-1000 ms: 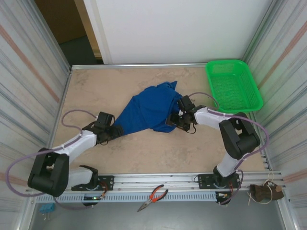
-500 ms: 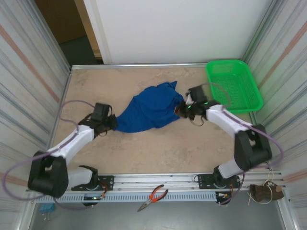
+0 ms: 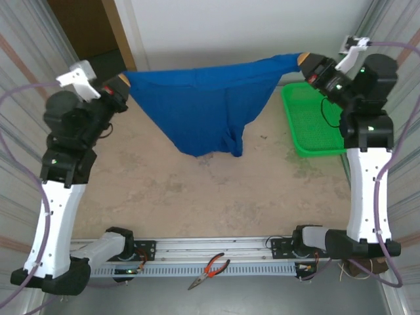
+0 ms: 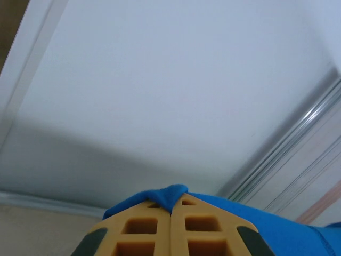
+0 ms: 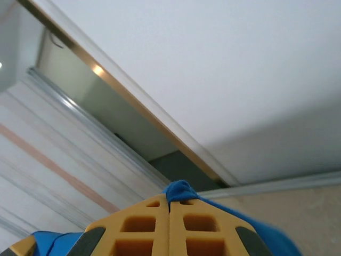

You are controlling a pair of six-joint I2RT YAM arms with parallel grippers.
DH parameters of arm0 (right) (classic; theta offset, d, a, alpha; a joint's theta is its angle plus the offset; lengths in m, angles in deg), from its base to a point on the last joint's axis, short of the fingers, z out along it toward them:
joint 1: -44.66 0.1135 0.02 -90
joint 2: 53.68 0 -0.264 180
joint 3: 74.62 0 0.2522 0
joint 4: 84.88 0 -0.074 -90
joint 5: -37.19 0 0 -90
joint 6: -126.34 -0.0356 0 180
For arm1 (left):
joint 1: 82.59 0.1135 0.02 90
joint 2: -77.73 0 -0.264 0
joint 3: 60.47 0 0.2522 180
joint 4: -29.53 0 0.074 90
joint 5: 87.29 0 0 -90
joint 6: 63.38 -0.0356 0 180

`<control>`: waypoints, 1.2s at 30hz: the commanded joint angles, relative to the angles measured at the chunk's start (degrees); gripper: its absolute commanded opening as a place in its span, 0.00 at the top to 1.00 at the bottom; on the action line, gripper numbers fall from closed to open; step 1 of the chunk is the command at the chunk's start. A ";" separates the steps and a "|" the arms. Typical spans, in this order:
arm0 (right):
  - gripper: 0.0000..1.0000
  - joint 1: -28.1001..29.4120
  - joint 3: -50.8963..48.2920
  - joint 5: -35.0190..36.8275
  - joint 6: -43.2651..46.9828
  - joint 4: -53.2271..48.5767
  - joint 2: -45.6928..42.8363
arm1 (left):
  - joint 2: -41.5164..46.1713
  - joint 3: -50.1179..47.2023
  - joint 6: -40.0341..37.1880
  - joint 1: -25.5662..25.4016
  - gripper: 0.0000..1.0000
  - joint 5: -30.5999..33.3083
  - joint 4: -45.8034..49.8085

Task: Fold the inside-out t-shirt

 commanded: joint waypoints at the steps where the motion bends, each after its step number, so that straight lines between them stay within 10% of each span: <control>1: 1.00 -1.07 4.19 -0.47 -2.31 -0.14 -0.81 | -1.64 4.99 1.01 0.32 1.00 -0.59 -0.01; 12: 1.00 -0.16 -1.50 -3.03 -4.69 4.28 11.19 | -14.95 6.30 -1.23 1.43 1.00 -1.11 1.57; 25: 1.00 2.35 22.05 -4.48 -2.80 -2.04 19.62 | -15.38 10.22 -2.04 1.90 1.00 -4.26 1.31; 36: 1.00 32.15 -43.55 14.46 3.44 5.13 -8.26 | 14.20 -46.63 4.68 1.81 1.00 2.68 -0.43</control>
